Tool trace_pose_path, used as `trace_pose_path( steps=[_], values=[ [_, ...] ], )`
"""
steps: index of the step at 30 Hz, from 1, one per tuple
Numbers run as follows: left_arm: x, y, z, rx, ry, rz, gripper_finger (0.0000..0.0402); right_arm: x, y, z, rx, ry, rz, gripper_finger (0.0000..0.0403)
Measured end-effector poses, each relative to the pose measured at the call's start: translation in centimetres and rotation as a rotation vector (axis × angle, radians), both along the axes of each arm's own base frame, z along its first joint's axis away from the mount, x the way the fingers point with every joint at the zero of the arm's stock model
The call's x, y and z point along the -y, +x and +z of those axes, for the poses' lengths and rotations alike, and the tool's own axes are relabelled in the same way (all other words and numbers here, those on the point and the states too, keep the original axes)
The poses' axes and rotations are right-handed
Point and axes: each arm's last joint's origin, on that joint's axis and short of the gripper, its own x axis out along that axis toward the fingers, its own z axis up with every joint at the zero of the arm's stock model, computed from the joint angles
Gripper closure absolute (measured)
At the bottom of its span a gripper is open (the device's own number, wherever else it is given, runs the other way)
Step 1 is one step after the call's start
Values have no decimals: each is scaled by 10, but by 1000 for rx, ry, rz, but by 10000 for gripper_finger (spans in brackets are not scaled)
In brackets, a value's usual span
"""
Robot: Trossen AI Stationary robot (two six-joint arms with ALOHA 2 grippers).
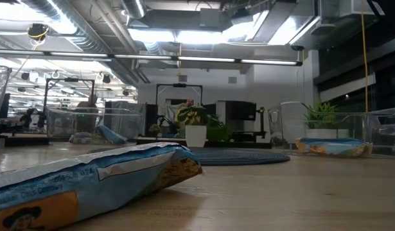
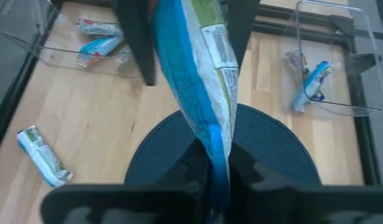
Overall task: Pick and place Granola Bars by type
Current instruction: Put the red granola bar into the bottom transparent bin
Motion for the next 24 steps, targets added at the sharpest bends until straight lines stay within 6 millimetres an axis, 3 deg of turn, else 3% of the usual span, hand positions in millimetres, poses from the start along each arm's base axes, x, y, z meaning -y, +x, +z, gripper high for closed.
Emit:
trace_pose_path(
  steps=[5,14,19,24],
  values=[
    [0,0,0,4,6,13,262,-1,0,0,0,15,11,380],
    [-1,0,1,6,39,41,354,-1,0,0,0,18,7,322],
    [-1,0,1,6,40,41,369,-1,-3,1,-13,13,13,312],
    [-2,0,2,16,40,47,364,0,-25,19,-18,9,15,299]
  ],
)
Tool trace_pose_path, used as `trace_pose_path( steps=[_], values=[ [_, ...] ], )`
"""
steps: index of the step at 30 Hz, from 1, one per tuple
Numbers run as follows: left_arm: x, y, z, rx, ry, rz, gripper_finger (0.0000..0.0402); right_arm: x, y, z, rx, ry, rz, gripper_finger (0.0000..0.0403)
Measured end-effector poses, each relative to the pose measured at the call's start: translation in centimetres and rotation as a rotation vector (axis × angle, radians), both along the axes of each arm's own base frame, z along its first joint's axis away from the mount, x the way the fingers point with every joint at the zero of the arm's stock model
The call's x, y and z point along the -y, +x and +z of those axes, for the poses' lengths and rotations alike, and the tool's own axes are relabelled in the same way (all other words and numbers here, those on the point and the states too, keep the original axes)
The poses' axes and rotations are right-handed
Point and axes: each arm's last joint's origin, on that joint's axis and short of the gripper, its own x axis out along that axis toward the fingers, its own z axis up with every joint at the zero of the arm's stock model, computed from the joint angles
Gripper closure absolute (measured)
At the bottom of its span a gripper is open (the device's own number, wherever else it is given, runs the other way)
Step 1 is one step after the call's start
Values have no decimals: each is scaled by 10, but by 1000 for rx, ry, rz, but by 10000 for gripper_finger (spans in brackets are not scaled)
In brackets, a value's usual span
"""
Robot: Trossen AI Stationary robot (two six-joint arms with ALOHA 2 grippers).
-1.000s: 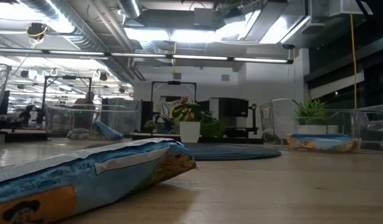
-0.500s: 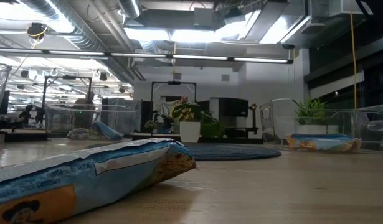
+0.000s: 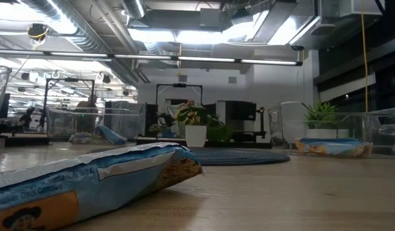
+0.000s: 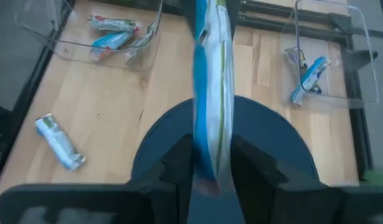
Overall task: Pick and place Granola Bars by type
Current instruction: Put the red granola bar into the bottom transparent bin
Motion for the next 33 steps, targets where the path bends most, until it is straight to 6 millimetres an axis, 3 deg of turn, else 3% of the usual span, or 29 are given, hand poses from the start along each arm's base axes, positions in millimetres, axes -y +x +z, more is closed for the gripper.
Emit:
trace_pose_path(
  steps=[7,13,24,28,33],
  values=[
    [-4,-13,23,-36,38,4,372,4,-47,27,-52,-41,-100,293],
    [-7,-24,43,-51,35,1,369,9,-76,39,-96,-93,-243,293],
    [-4,-28,46,-67,-5,-95,368,10,-79,43,-63,-104,-261,292],
    [-2,-43,59,-99,-25,-171,373,10,-78,45,-45,-132,-226,293],
    [-2,-78,88,-195,-83,-235,372,10,-85,50,-30,-144,-210,293]
  ],
)
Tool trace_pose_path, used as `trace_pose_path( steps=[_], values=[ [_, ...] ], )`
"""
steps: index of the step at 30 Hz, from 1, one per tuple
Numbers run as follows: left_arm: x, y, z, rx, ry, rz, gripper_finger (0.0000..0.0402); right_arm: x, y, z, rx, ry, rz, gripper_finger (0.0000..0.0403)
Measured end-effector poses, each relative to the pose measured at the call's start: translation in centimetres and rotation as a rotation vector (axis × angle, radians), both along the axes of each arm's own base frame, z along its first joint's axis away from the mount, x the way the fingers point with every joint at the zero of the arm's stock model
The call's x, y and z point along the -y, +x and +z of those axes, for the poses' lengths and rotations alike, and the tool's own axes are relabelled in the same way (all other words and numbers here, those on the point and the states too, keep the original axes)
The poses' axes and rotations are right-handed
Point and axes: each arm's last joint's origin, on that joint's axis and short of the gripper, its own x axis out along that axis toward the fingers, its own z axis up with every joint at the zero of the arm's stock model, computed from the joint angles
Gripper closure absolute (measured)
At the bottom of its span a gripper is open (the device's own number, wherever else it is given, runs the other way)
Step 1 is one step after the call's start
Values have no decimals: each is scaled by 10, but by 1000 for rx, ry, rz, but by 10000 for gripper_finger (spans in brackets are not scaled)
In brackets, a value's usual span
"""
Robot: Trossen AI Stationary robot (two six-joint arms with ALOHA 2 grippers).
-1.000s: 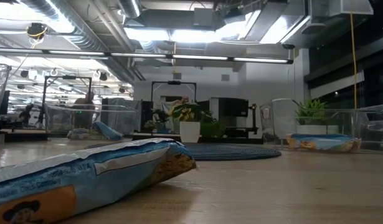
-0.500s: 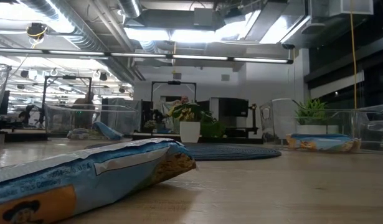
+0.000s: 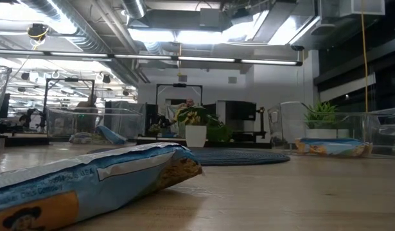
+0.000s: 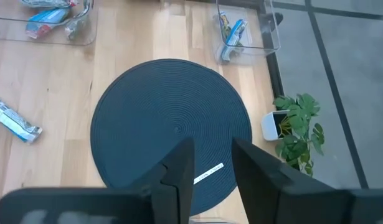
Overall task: Pick and place Granola Bars by type
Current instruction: Put the red granola bar into the bottom transparent bin
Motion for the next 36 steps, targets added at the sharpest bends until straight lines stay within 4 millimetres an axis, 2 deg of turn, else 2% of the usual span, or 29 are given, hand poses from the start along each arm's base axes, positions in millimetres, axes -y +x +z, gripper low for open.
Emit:
trace_pose_path(
  steps=[4,7,11,16,19,25,32,36],
  values=[
    [1,-24,15,-77,-107,-38,373,0,-8,1,2,0,0,292],
    [5,-32,17,-119,-152,-58,373,1,-15,2,25,-3,5,293],
    [13,-31,12,-175,-173,-107,374,1,-27,-2,74,-4,8,293],
    [30,-21,4,-274,-174,-153,374,0,-45,-15,174,33,38,292],
    [47,-13,-9,-390,-170,-185,374,0,-52,-28,219,80,43,292],
    [82,-3,-51,-610,-193,-224,372,-1,-58,-58,231,110,40,292],
    [117,14,-79,-507,-369,-262,374,-2,-48,-77,246,76,132,292],
    [130,10,-102,-580,-402,-234,372,-2,-44,-75,298,32,169,292]
  ],
)
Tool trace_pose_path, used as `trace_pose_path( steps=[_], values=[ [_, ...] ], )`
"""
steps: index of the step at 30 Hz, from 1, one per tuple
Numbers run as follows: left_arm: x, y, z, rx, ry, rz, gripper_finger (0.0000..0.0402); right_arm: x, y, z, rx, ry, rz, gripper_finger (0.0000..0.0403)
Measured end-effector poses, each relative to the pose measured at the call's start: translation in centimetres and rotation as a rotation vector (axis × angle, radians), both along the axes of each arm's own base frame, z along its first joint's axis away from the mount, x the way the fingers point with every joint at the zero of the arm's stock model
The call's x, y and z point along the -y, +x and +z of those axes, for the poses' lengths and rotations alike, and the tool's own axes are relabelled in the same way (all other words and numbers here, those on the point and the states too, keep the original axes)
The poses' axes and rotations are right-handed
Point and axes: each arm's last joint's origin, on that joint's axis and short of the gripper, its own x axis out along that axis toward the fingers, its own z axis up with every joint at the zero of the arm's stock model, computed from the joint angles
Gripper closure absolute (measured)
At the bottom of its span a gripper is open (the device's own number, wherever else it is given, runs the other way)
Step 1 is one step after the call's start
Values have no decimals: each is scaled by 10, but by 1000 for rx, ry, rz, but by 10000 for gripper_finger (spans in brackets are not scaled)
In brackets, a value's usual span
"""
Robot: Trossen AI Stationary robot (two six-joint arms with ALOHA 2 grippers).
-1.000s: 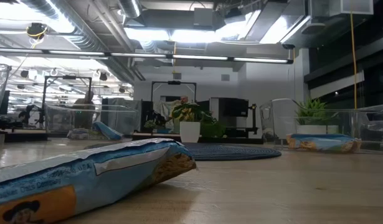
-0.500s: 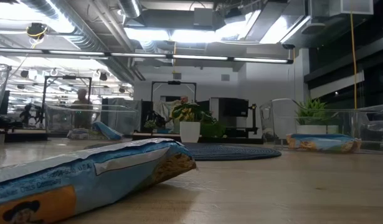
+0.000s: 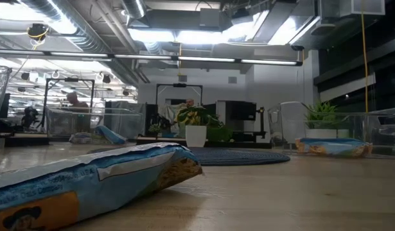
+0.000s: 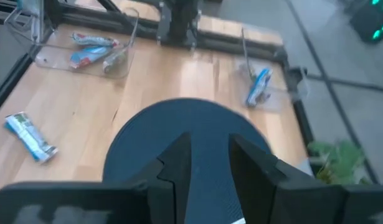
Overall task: Pick and place Granola Bars by type
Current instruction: Put the red granola bar into the bottom transparent bin
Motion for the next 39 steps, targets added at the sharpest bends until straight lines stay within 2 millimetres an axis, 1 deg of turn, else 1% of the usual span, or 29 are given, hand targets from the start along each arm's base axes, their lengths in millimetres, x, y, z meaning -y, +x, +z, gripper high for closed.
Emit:
trace_pose_path(
  steps=[4,7,13,17,21,30,39],
  values=[
    [11,-10,-25,-115,11,-17,374,0,2,4,42,-32,18,292],
    [18,-13,-42,-153,4,-36,373,0,2,4,39,-35,20,292],
    [33,-11,-73,-137,-38,-56,372,0,2,3,33,-33,19,292],
    [43,-11,-89,-129,-61,-85,374,2,2,3,36,-35,16,292],
    [48,-14,-99,-133,-25,-108,370,4,2,3,36,-34,6,292],
    [57,-11,-118,-173,43,-206,373,7,2,3,38,-8,-22,292],
    [59,-9,-133,-234,116,-212,365,7,2,3,37,-6,-23,292]
  ],
)
